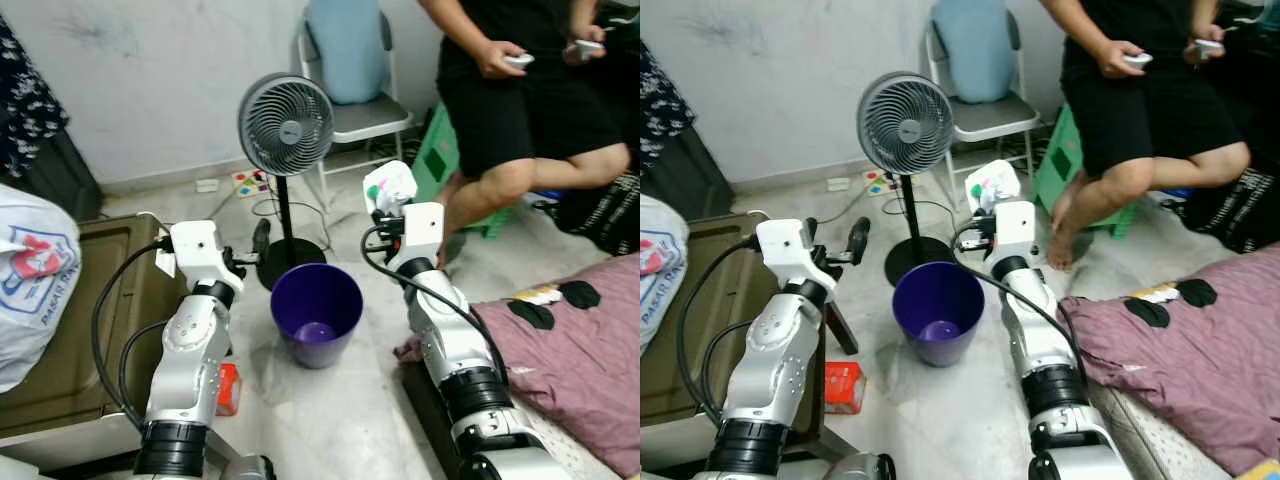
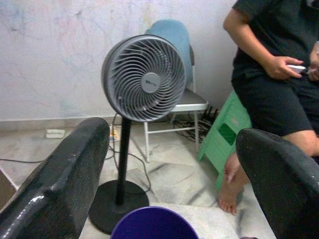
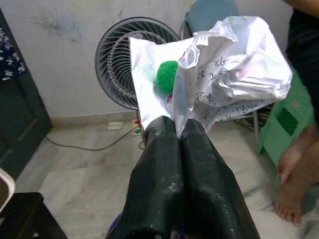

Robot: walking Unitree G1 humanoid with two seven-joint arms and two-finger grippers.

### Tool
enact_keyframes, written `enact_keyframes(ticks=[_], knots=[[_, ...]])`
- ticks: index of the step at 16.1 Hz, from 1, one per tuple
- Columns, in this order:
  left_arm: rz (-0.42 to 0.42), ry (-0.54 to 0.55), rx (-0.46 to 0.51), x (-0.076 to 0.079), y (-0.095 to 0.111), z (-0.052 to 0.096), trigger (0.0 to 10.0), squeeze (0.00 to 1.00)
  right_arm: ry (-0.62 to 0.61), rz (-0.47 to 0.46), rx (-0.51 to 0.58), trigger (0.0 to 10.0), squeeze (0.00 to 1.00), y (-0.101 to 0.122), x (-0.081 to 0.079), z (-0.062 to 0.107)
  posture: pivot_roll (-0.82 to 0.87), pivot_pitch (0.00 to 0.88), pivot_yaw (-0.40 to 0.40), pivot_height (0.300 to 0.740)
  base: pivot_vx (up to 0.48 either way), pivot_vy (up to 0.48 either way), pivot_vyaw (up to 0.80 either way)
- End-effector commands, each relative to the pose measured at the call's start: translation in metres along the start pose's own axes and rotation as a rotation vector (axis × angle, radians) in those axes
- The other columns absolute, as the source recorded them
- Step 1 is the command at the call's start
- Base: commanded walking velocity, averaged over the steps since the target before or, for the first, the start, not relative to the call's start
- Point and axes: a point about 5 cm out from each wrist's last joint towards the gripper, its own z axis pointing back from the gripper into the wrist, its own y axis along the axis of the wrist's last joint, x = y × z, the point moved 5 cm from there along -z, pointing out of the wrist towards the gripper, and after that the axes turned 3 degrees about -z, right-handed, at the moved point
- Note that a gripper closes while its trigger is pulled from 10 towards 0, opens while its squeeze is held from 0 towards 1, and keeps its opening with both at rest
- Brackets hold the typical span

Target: Clean up the room

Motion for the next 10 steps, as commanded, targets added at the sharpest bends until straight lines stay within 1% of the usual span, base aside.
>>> enact_keyframes(ticks=[1,10], knots=[[-0.003,-0.004,0.015,-0.0013,0.0039,-0.0007,10.0,0.0,0.005,-0.004,0.002,10.0,0.0,0.0023,-0.0023,-0.0026,-0.05,0.0,0.02,0.74,0.277,0.0,0.0],[0.007,0.0,0.019,-0.0023,0.0051,-0.0016,10.0,0.0,-0.002,-0.004,0.0,10.0,0.0,0.0031,-0.0012,-0.0038,-0.05,0.0,0.018,0.74,0.333,0.0,0.0]])
